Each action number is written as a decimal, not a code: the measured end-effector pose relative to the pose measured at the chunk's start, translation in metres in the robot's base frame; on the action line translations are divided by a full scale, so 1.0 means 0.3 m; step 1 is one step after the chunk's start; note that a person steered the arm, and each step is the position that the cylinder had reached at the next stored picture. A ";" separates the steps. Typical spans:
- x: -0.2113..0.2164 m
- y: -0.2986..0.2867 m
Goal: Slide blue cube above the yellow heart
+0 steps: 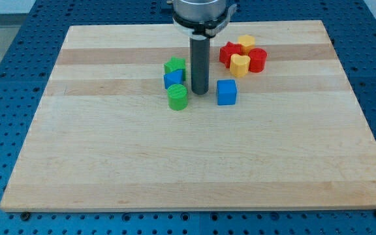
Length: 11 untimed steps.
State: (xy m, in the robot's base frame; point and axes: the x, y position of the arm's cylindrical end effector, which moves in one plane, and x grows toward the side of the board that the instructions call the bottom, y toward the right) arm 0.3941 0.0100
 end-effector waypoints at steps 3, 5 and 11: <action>-0.073 0.218; 0.007 0.275; 0.067 0.230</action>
State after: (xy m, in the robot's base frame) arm 0.4142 0.0790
